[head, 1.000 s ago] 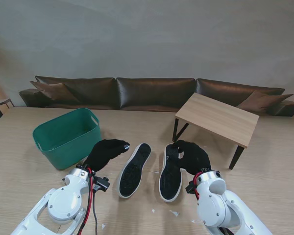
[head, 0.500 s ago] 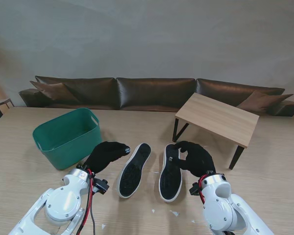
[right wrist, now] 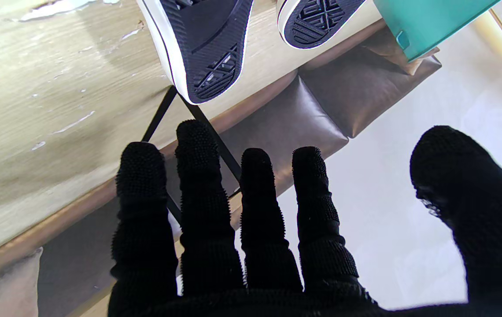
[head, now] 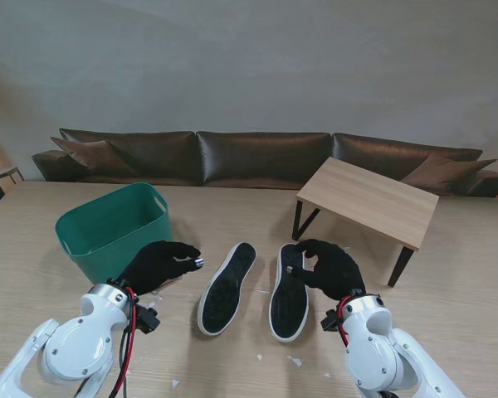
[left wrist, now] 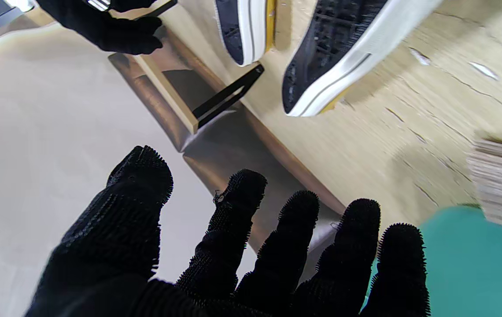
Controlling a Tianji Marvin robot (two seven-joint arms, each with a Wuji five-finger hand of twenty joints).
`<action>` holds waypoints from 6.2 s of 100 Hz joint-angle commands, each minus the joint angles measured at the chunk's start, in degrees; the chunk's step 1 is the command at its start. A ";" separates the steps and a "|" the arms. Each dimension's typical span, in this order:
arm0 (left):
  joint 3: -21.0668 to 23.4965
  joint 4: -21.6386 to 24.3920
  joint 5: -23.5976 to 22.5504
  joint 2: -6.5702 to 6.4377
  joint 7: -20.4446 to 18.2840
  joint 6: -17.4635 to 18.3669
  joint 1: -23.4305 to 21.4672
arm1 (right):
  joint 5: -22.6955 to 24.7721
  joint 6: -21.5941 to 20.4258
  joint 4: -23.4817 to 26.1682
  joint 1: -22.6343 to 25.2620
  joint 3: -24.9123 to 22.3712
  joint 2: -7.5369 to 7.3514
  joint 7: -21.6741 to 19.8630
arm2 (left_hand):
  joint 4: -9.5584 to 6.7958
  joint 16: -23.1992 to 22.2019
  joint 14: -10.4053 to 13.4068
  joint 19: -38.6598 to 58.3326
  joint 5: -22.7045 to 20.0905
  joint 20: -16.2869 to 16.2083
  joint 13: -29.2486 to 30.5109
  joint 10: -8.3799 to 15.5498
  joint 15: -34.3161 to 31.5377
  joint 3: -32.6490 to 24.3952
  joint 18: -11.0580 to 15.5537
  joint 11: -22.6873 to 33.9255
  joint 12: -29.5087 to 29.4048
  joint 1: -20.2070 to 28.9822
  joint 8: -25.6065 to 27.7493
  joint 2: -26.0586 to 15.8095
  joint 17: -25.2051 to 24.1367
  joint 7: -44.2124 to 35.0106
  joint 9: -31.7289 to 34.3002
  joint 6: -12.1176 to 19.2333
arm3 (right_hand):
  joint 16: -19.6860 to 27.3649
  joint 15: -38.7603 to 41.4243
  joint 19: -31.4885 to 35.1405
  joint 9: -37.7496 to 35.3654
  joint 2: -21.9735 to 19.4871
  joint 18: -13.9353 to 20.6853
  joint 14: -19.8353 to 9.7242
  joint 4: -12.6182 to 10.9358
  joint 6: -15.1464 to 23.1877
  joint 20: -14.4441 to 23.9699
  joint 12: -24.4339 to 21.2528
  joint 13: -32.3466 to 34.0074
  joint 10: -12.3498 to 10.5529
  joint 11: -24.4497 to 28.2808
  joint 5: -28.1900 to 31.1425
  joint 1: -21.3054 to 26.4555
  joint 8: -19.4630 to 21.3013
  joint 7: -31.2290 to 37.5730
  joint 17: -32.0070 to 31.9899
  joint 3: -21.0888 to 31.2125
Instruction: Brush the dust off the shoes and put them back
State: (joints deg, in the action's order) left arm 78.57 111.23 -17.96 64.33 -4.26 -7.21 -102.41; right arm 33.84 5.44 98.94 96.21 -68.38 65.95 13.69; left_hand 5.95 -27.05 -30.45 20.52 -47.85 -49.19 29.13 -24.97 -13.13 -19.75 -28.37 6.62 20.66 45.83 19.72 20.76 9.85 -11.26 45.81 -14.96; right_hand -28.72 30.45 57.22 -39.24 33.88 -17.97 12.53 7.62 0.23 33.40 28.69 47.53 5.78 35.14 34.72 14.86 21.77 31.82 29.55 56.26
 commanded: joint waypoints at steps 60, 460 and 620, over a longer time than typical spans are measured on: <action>6.82 3.04 -15.95 -2.01 -5.11 -5.30 -7.29 | -1.79 -0.63 0.60 0.86 0.63 0.01 -2.51 | -2.00 -4.60 2.23 0.39 4.30 -7.77 -0.68 0.86 -4.18 -0.94 3.04 0.86 2.82 -0.08 -1.33 -0.07 2.78 1.76 -2.61 -0.22 | 0.52 -0.17 -1.86 2.62 -2.31 -1.32 -0.38 -1.60 0.70 0.37 -0.97 -1.84 -0.30 0.66 -1.26 -1.41 1.11 -0.69 -13.11 -1.51; -10.05 -22.43 -46.43 -5.83 -15.80 -12.54 11.76 | -8.91 0.13 -3.51 -1.94 2.39 0.91 -3.22 | 3.23 -16.20 7.91 53.88 0.00 3.21 11.86 6.86 -29.84 -17.87 8.78 7.07 13.24 -1.75 16.97 9.73 5.11 -14.86 0.52 5.56 | 0.25 0.86 -1.15 -0.18 -4.22 -1.97 0.45 -1.85 -1.48 1.13 -1.11 0.45 0.81 0.86 0.85 -2.08 0.64 0.12 -12.29 -0.83; -5.75 -17.41 -35.43 -4.11 -6.77 -5.79 9.89 | -9.72 0.14 -4.90 -2.77 2.97 0.76 -4.47 | 7.21 -16.31 22.18 69.99 -3.90 12.56 43.88 17.34 -61.31 -28.87 9.82 30.29 19.74 2.80 19.55 19.32 42.07 -49.16 33.85 5.29 | 0.11 1.28 -0.71 -0.66 -6.45 -2.26 0.83 -2.04 -2.65 1.07 -1.18 1.22 1.27 0.99 -0.54 -2.43 0.37 0.58 -11.86 0.18</action>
State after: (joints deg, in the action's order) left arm 72.35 92.50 -53.83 59.56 -10.62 -12.74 -92.43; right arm 24.10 5.61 93.85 93.16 -65.59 66.64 10.07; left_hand 12.74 -44.56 -12.71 87.01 -49.60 -37.24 69.38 -9.35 -71.04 -41.07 -19.18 34.91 40.94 44.61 38.53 39.80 49.45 -56.68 76.65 -11.47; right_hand -28.70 30.99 56.68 -39.41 29.60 -19.33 12.96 7.12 -2.55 33.90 28.23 47.48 6.45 36.08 34.68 14.86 22.36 31.79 29.53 56.59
